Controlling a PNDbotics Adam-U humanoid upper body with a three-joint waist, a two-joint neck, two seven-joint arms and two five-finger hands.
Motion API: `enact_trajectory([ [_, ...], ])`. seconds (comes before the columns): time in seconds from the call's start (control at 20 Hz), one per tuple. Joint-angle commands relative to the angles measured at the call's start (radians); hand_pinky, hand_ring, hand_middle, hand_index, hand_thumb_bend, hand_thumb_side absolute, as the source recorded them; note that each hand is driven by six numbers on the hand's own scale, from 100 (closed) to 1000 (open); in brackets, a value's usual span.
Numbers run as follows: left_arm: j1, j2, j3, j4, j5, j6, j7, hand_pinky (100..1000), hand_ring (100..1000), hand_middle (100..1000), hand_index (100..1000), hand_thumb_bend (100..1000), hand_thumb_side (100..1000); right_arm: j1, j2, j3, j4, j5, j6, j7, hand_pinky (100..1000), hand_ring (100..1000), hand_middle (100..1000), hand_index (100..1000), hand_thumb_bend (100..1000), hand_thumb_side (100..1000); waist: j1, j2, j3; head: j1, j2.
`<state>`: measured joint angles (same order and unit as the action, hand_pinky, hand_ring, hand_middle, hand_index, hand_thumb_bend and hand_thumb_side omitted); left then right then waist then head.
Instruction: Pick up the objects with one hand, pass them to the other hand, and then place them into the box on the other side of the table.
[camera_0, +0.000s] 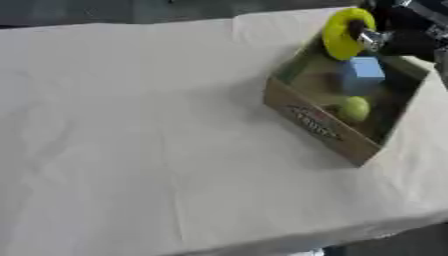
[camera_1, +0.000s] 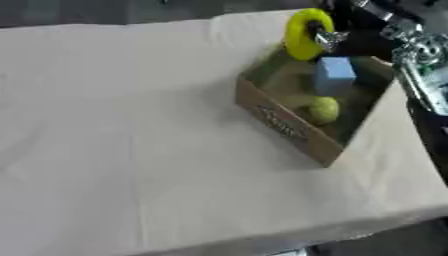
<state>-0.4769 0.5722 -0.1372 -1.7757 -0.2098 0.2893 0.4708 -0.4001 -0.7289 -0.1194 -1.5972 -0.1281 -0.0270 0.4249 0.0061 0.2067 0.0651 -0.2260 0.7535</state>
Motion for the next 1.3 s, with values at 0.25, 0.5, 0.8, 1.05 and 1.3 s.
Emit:
enact_trajectory([
  [0.25, 0.012, 0.042, 0.026, -0.082, 0.024, 0.001, 0.02, 754, 567, 663, 838, 497, 709, 0.016, -0.029, -0.033, 0.062, 0.1, -0.057, -0.055, 790, 485, 381, 338, 100, 226, 0.014, -0.008, 0.003, -0.014, -0.015],
  [0.5, 0.02, 0.042, 0.031, -0.101, 0.019, 0.003, 0.021, 753, 567, 664, 839, 496, 710, 0.042, -0.022, -0.033, 0.112, 0.176, -0.113, -0.066, 834, 591, 539, 514, 100, 209, 0.012, -0.006, 0.005, -0.015, -0.019],
  [0.8, 0.03, 0.042, 0.033, -0.105, 0.021, 0.008, 0.021, 753, 565, 664, 842, 493, 715, 0.057, -0.018, -0.037, 0.122, 0.262, -0.183, -0.012, 948, 829, 873, 862, 100, 204, 0.013, -0.005, 0.004, -0.009, -0.017],
  [1.05, 0.033, 0.04, 0.031, -0.104, 0.024, 0.008, 0.02, 753, 565, 665, 843, 495, 715, 0.06, -0.018, -0.045, 0.144, 0.35, -0.19, -0.022, 1000, 904, 958, 945, 100, 247, 0.013, -0.003, 0.004, -0.009, -0.016],
  [1.3, 0.034, 0.038, 0.028, -0.103, 0.024, 0.008, 0.017, 753, 564, 665, 843, 497, 717, 0.06, -0.018, -0.044, 0.146, 0.395, -0.197, -0.041, 1000, 905, 980, 979, 100, 239, 0.013, -0.002, 0.004, -0.007, -0.015],
])
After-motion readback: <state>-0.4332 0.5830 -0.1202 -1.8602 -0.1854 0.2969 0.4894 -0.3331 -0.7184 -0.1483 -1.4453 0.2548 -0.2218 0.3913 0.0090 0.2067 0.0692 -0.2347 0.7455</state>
